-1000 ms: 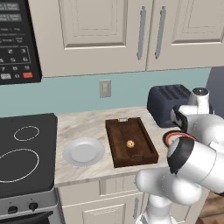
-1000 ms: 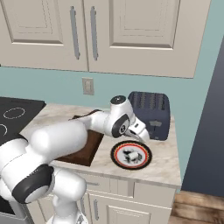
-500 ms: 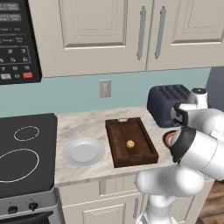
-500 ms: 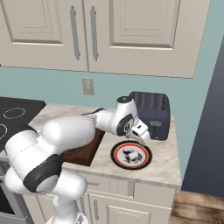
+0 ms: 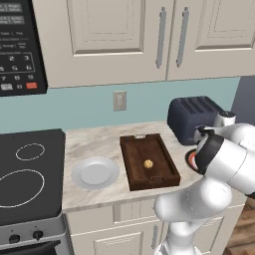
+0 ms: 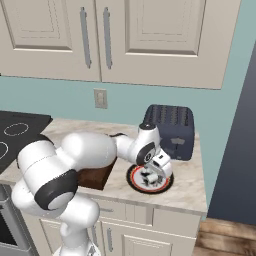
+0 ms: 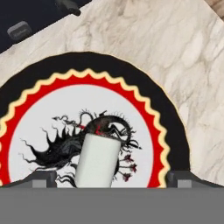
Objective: Move the dessert items from the plates to the tray.
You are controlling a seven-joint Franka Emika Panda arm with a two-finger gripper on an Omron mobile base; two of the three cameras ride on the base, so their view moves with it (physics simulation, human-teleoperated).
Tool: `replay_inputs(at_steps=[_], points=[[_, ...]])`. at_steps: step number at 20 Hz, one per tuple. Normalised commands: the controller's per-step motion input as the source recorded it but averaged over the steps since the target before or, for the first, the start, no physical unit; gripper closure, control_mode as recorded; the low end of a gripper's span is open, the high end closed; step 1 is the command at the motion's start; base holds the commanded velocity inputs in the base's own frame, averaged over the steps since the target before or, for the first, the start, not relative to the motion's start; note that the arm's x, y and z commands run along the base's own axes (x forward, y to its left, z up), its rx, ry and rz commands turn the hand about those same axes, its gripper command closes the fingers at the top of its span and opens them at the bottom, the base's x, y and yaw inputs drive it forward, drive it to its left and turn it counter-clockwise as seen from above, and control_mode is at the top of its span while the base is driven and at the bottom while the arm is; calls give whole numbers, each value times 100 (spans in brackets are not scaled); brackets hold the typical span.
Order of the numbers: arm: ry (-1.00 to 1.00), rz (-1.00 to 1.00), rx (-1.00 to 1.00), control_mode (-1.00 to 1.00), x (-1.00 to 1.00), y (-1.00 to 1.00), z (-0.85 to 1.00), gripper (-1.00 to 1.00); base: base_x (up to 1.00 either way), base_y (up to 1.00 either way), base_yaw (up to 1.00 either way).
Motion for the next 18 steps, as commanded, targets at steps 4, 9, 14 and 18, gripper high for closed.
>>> replay_inputs(at_steps=[4, 9, 14, 18], points=[[0, 0, 1, -100, 0, 0, -13, -100, 0, 0, 0], [0, 0, 0, -100, 0, 0, -10, -100, 0, 0, 0], [0, 0, 0, -100, 0, 0, -13, -100, 0, 0, 0], [0, 0, 0, -100, 8, 0, -15, -100, 0, 0, 0]])
